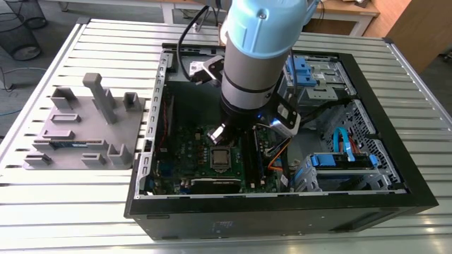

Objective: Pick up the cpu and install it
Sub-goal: 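Install the first cpu locking lever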

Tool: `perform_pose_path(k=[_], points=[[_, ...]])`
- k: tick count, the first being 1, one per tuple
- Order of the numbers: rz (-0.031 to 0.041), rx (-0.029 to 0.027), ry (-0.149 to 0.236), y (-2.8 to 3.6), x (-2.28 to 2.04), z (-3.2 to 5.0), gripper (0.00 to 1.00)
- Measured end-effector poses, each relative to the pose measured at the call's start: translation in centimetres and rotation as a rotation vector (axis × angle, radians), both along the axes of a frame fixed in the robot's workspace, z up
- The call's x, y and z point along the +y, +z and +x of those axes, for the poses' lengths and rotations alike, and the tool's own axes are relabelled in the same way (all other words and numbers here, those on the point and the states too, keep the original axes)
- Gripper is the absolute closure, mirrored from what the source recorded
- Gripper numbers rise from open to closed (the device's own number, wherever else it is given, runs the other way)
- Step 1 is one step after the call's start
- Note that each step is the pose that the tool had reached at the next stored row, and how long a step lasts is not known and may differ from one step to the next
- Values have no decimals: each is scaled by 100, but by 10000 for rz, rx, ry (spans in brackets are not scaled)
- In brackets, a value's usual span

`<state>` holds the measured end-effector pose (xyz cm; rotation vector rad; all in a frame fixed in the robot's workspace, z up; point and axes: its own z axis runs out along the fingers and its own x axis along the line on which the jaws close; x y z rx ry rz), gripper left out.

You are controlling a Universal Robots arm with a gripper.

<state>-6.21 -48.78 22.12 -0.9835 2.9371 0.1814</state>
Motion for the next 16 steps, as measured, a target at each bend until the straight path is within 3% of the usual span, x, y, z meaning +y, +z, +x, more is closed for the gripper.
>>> perform_pose_path(k=[16], points=[[-1, 2, -1, -80, -59, -15, 89]])
